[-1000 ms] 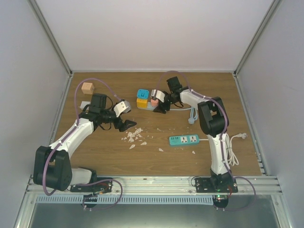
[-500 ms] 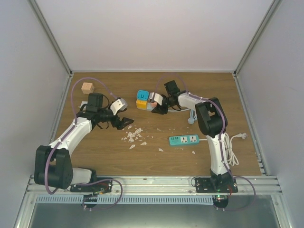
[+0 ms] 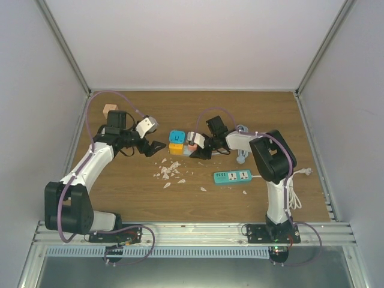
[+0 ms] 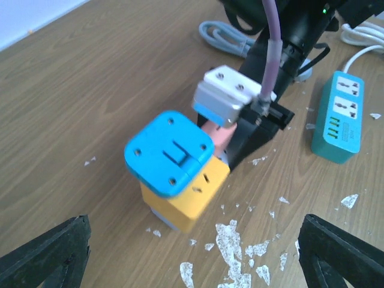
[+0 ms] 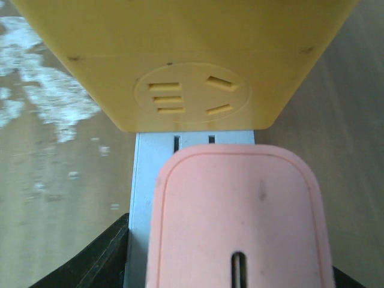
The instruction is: Pull the plug off the socket
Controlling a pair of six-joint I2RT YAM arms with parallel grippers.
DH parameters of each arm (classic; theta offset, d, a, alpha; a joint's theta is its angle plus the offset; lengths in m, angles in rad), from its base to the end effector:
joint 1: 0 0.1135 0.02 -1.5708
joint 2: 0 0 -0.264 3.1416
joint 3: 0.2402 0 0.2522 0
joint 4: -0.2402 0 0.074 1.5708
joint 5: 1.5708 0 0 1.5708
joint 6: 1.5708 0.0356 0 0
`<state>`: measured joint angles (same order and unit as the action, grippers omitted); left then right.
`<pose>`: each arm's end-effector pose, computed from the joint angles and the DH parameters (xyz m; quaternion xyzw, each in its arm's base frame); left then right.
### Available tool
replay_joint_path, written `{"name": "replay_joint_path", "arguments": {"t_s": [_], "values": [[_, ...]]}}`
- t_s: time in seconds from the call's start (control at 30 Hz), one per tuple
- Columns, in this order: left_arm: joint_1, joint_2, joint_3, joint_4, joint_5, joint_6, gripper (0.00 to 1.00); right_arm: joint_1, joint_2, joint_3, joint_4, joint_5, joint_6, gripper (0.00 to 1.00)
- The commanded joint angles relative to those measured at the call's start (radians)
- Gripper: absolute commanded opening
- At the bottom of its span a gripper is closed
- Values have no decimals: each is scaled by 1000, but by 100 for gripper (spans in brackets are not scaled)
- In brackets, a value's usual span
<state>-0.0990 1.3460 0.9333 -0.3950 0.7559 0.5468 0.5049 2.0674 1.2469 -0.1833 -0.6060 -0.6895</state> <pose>0.2749 -0.0518 0.2554 0.4040 0.7744 -0.2571 0.4135 0.3509 0.2171 0.1202 -0.5843 0.7108 0.2606 0.2922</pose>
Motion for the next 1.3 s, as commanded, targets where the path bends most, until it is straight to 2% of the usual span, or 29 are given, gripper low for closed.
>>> {"name": "replay_joint_path", "arguments": {"t_s": [0.0,0.17,0.3,0.4,0.6,0.7,0.8,0.87,1.1,1.27], "values": [[6,30,53,-73,101,73,94,55,-45,-69,-99,-149,-35,37],[0,57,50,-139,191,113,94,69,-74,-116,-119,-198,-77,37],[-18,77,45,-170,201,134,94,79,-80,-120,-133,-204,-99,38],[-22,99,42,-171,212,133,94,80,-83,-127,-135,-219,-109,43],[-35,152,48,-170,221,119,93,80,-112,-147,-160,-257,-154,44],[-48,172,45,-163,223,109,93,80,-109,-142,-178,-262,-165,51],[-65,197,41,-158,221,102,93,81,-112,-144,-182,-267,-171,64],[-75,216,50,-163,213,99,92,80,-115,-145,-178,-266,-172,68],[-85,278,80,-169,228,70,89,80,-114,-152,-153,-254,-160,68],[-97,291,91,-229,295,116,81,79,-110,-153,-142,-243,-151,67]]}}
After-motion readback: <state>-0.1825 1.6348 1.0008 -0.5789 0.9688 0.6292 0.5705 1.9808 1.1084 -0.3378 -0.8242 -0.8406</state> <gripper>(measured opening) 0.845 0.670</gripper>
